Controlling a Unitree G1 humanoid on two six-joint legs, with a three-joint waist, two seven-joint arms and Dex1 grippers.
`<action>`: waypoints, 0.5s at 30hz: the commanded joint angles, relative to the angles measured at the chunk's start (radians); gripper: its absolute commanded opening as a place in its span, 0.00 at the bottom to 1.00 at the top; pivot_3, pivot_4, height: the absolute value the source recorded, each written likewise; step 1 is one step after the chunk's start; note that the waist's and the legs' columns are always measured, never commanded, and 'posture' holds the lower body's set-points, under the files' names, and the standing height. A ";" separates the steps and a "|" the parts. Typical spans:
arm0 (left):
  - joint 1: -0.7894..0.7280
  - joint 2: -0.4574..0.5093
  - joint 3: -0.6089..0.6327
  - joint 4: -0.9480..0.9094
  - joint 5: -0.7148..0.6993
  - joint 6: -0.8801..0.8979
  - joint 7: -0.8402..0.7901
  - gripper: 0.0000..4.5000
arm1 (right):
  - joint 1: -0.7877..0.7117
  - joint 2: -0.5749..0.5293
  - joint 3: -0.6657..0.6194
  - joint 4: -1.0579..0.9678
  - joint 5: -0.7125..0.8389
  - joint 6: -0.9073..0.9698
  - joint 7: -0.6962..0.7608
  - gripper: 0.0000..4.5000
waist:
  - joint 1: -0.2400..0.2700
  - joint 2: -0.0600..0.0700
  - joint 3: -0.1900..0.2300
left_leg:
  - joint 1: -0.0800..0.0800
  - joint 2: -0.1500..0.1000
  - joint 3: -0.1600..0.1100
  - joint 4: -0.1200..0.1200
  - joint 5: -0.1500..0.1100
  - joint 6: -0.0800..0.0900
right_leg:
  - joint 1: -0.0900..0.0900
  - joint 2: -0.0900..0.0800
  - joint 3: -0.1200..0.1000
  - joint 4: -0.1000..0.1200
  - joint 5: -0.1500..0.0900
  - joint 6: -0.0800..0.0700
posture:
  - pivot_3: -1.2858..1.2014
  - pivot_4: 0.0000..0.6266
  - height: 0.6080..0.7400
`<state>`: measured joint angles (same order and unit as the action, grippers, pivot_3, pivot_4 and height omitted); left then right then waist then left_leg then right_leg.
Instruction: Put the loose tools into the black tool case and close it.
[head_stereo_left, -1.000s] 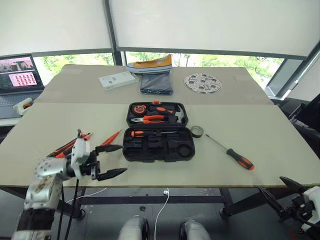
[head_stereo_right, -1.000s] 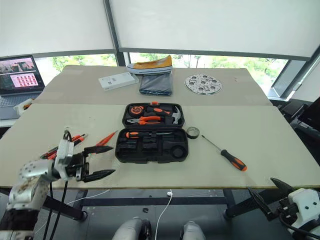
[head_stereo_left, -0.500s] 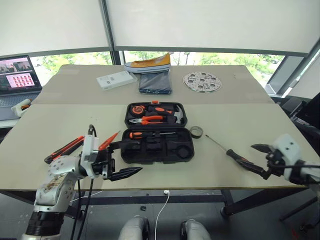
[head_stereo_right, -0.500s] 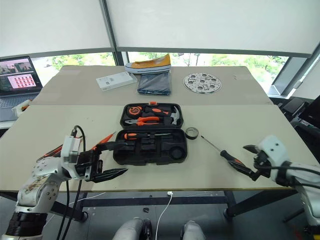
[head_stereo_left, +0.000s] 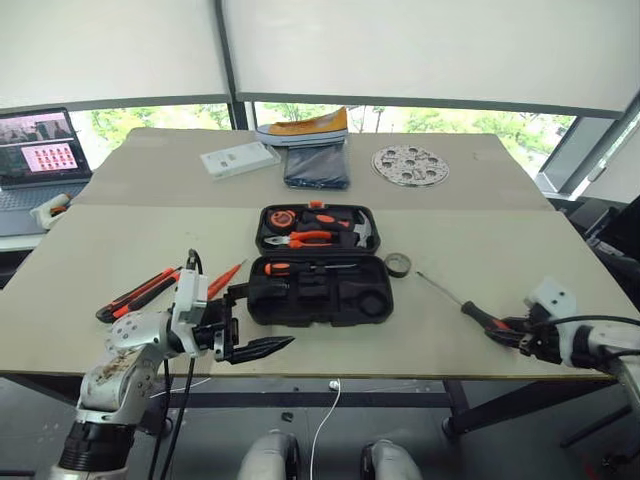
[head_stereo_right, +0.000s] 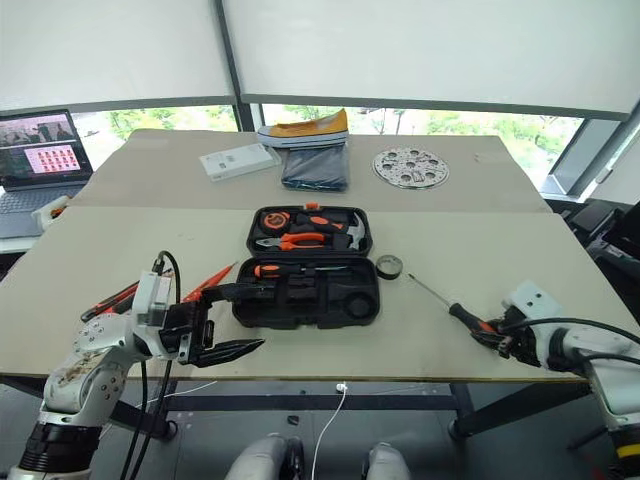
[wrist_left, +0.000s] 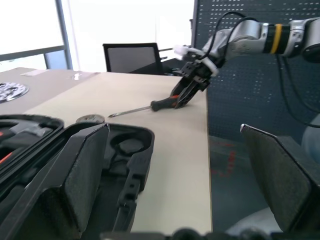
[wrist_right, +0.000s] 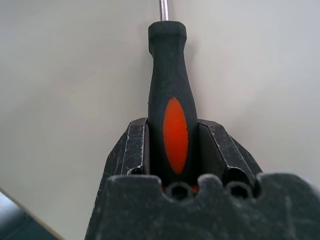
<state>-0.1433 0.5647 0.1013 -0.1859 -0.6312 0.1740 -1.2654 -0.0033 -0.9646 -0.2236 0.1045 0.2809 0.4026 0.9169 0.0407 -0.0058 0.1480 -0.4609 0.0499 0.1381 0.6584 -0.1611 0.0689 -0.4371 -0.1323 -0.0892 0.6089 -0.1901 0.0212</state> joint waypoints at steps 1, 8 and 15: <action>0.011 -0.007 0.036 -0.041 -0.015 -0.026 0.037 1.00 | 0.048 0.031 -0.169 -0.027 0.038 -0.199 0.013 0.22 | -0.001 0.000 0.000 | 0.000 0.000 0.000 0.000 0.000 0.000 | 0.000 0.000 0.000 0.000 0.000 0.000 | 0.52 0.24 1.00; 0.080 -0.025 0.104 -0.060 0.004 -0.057 0.144 1.00 | -0.220 0.043 0.034 -0.141 0.043 -0.299 0.210 0.22 | -0.045 0.000 0.001 | 0.001 0.002 -0.001 0.000 0.000 0.000 | 0.001 0.003 0.000 0.003 0.000 0.000 | 0.52 0.24 1.00; 0.135 -0.012 0.157 -0.028 0.035 -0.096 0.197 1.00 | -0.751 0.215 0.444 0.106 -0.208 -0.250 0.293 0.22 | -0.053 -0.001 0.005 | 0.003 0.002 -0.003 -0.001 -0.001 -0.001 | -0.008 0.001 -0.003 0.002 0.002 -0.003 | 0.52 0.24 1.00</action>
<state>-0.0115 0.5431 0.2320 -0.2020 -0.5938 0.1028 -1.0770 -0.6942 -0.7681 0.1727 0.1603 0.1237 0.1439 1.1925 -0.0122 -0.0063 0.1529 -0.4617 0.0513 0.1345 0.6576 -0.1620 0.0676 -0.4473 -0.1320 -0.0918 0.6118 -0.1880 0.0179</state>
